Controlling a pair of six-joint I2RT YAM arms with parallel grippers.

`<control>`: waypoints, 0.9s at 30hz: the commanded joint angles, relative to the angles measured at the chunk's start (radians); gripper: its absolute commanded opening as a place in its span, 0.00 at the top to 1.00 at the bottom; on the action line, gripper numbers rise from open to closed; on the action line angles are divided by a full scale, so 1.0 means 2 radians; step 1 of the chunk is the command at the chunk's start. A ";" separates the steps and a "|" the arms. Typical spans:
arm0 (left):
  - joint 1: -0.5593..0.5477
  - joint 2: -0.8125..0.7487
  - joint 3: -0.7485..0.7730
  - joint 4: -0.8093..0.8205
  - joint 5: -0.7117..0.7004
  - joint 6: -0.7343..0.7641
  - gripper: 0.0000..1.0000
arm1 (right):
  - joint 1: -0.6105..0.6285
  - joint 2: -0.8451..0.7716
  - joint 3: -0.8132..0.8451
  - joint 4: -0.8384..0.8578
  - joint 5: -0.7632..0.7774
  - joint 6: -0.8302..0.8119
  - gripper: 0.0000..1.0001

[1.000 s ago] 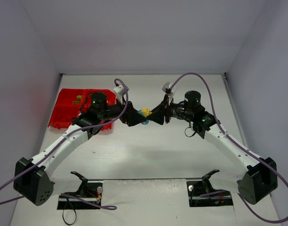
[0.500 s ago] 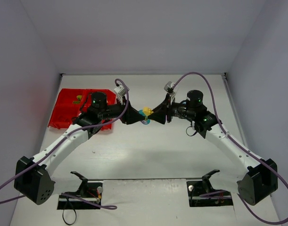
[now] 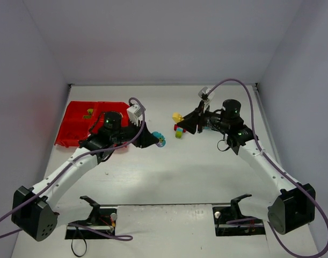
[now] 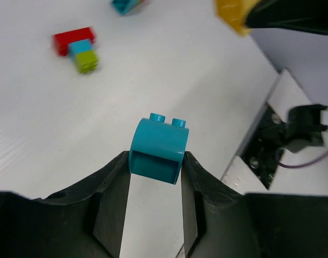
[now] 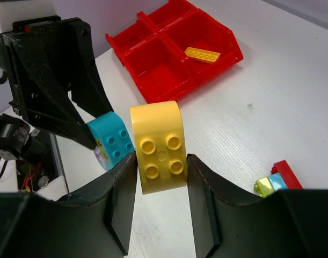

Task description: Sort the legos into containers by color

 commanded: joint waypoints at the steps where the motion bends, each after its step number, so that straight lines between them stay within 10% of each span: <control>1: 0.016 -0.018 0.045 -0.079 -0.141 0.022 0.98 | -0.007 -0.012 0.003 0.038 0.014 -0.004 1.00; 11: 0.143 0.058 0.161 -0.232 -0.373 0.000 0.97 | -0.006 -0.002 -0.037 0.028 0.060 -0.012 1.00; 27: 0.197 0.218 0.198 -0.285 -0.402 -0.061 0.58 | 0.006 0.003 -0.048 0.011 0.104 -0.030 1.00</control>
